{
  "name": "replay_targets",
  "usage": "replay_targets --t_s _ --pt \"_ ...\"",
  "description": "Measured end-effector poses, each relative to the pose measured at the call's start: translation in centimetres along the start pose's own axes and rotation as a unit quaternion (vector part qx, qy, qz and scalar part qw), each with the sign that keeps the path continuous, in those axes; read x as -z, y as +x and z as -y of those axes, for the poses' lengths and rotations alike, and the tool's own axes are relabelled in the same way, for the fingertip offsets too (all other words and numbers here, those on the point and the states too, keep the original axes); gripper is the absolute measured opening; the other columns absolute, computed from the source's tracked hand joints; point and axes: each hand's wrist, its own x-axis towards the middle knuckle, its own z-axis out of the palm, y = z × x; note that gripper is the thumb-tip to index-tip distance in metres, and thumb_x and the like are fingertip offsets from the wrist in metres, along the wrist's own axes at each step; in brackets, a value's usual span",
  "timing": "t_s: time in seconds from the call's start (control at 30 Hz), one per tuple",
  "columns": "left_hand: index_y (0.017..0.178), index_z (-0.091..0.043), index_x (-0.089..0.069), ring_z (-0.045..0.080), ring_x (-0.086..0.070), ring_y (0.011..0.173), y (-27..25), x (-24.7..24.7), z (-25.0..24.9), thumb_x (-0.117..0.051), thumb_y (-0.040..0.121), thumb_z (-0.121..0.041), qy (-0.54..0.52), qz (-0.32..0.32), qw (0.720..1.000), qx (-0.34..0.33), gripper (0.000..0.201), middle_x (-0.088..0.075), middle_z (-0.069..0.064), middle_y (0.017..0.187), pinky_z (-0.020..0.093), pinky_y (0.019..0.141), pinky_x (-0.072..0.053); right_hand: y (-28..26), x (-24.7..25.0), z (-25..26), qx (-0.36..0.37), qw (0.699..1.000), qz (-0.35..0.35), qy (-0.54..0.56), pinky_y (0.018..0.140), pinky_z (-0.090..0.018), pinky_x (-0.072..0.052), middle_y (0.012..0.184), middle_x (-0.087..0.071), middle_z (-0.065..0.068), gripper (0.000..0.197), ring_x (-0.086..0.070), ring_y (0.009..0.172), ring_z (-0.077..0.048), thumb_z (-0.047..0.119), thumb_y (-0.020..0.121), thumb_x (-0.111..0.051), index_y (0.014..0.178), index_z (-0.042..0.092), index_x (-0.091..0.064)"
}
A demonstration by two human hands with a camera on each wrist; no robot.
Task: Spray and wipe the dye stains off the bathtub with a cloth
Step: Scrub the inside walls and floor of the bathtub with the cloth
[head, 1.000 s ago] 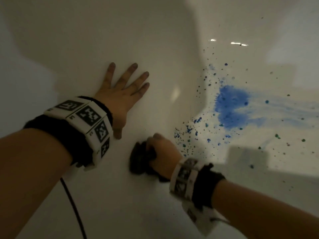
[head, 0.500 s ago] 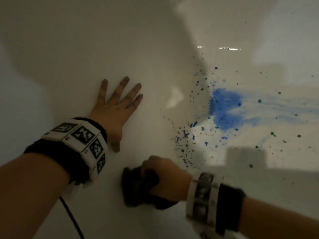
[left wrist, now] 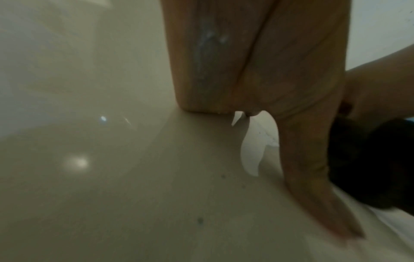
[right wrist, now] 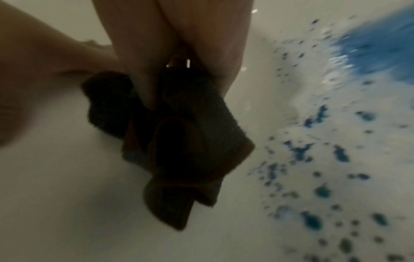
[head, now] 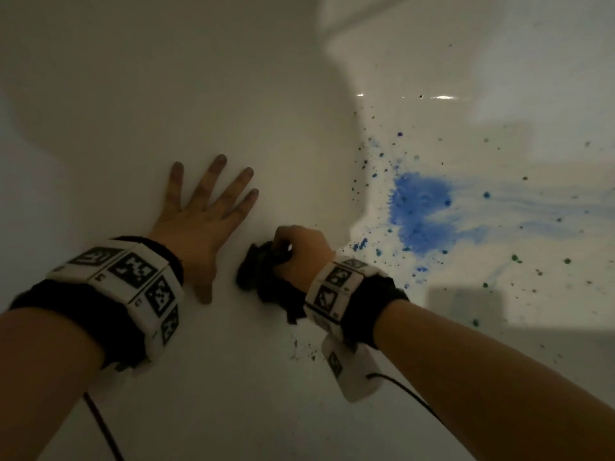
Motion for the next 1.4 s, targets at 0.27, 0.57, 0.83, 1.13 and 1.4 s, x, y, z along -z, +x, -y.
replay_targets --t_s 0.27,0.57,0.83,1.13,1.4 --pt "0.117 -0.024 0.052 0.027 0.065 0.096 -0.2 0.8 -0.3 -0.080 0.047 -0.061 -0.004 0.021 1.000 0.001 0.154 0.067 -0.001 0.114 0.055 0.068 0.043 -0.3 4.5 -4.8 -0.117 0.988 -0.085 0.056 0.073 -0.027 -0.040 0.090 -0.055 -0.005 0.019 -0.053 0.086 -0.020 0.016 0.084 -0.060 0.101 0.011 -0.053" --pt "0.117 -0.023 0.053 0.030 0.061 0.102 -0.1 0.6 -0.4 -0.079 0.045 -0.063 -0.003 0.018 1.000 -0.004 0.156 0.066 0.001 0.115 0.062 0.080 0.034 -12.4 -3.1 -2.1 0.018 0.925 0.360 -0.119 0.081 -0.030 -0.038 0.113 -0.049 -0.015 0.029 -0.050 0.103 -0.029 0.011 0.087 -0.057 0.115 0.003 -0.051" --pt "0.121 -0.020 0.049 0.032 0.053 0.113 0.3 0.2 -0.7 -0.079 0.048 -0.062 0.011 0.000 1.000 -0.001 0.153 0.061 0.004 0.121 0.060 0.091 0.025 -4.4 -4.5 -4.9 -0.065 0.938 0.256 -0.225 0.099 -0.036 -0.043 0.133 -0.040 -0.014 0.048 -0.045 0.120 -0.030 0.013 0.087 -0.059 0.132 0.006 -0.041" --pt "0.134 -0.021 0.042 0.037 0.046 0.125 0.5 0.0 -0.5 -0.079 0.047 -0.063 0.018 -0.016 1.000 0.002 0.155 0.060 0.003 0.121 0.061 0.093 0.024 -2.2 2.4 -6.1 -0.117 0.975 0.064 -0.180 0.083 -0.031 -0.045 0.111 -0.056 -0.013 0.014 -0.055 0.101 -0.027 0.021 0.089 -0.053 0.098 0.011 -0.049" --pt "0.134 -0.021 0.041 0.038 0.046 0.125 0.7 -0.2 -0.7 -0.080 0.045 -0.061 0.014 -0.019 1.000 0.000 0.156 0.058 0.005 0.127 0.062 0.093 0.023 -10.0 -2.7 -7.1 -0.044 0.863 0.418 -0.280 0.100 -0.035 -0.039 0.129 -0.045 -0.014 0.039 -0.046 0.119 -0.030 0.012 0.090 -0.055 0.127 0.006 -0.046"
